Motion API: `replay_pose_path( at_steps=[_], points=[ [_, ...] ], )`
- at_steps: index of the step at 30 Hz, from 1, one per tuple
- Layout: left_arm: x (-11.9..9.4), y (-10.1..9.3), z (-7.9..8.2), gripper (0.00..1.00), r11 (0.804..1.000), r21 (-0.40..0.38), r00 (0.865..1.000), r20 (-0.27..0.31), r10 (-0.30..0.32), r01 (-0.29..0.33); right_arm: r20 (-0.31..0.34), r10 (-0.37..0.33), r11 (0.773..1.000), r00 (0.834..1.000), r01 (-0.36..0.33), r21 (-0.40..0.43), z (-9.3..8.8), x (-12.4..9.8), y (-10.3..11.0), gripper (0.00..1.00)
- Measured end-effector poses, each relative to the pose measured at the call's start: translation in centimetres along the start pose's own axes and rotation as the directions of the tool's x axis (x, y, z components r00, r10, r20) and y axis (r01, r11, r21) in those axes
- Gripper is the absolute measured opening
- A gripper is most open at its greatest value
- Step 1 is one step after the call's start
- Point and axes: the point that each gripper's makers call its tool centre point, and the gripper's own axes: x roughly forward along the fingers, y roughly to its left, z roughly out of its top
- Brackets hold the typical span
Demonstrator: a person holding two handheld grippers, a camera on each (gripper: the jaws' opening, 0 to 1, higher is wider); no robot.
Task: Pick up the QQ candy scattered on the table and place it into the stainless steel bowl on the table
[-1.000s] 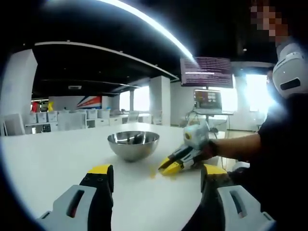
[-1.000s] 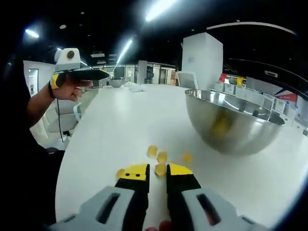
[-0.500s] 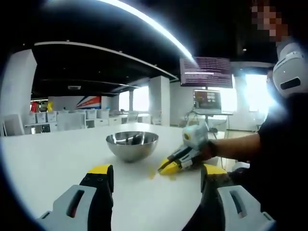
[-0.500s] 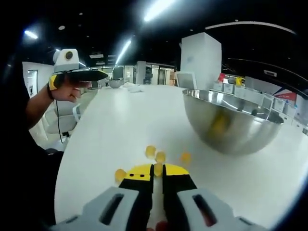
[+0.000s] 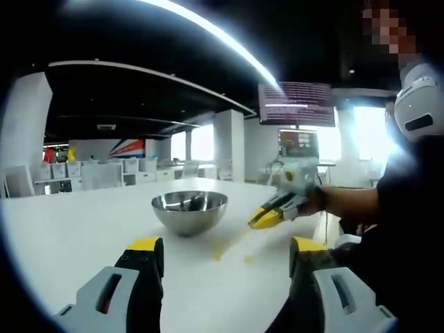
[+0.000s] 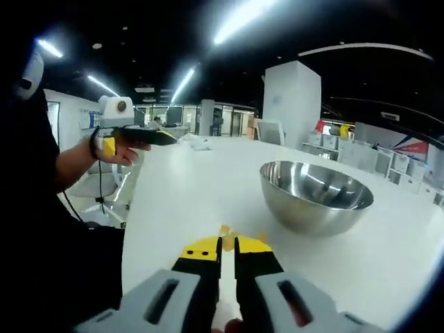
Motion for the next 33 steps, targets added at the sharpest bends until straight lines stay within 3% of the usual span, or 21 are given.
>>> replay_pose_path(
  at_steps=[5,10,17,22,33],
  points=[
    [0.5,-0.2,-0.3,0.75,1.0,-0.005,1.0,-0.004,-0.007,0.007,0.02,-0.026,0.999,0.999,0.027,-0.032,1.1,-4.0,0.1,0.09],
    [0.9,-0.6,-0.1,0.75,1.0,-0.001,1.0,-0.006,-0.019,0.019,0.067,-0.044,0.999,0.997,0.045,-0.014,2.0,-6.7,-0.3,0.09],
    [1.0,-0.5,-0.4,0.74,1.0,-0.003,1.0,-0.016,-0.016,0.016,0.097,-0.097,0.995,0.991,0.094,0.027,1.5,-9.8,-1.8,0.09],
    [1.2,-0.8,-0.5,0.74,1.0,-0.001,1.0,-0.02,-0.02,0.02,0.089,-0.11,0.994,0.99,0.107,0.039,0.8,-9.9,-2.3,0.09],
    [1.0,-0.5,-0.5,0.74,1.0,-0.003,1.0,-0.014,-0.02,0.02,0.087,-0.124,0.992,0.988,0.122,0.035,1.8,-9.1,-4.0,0.09]
  ],
)
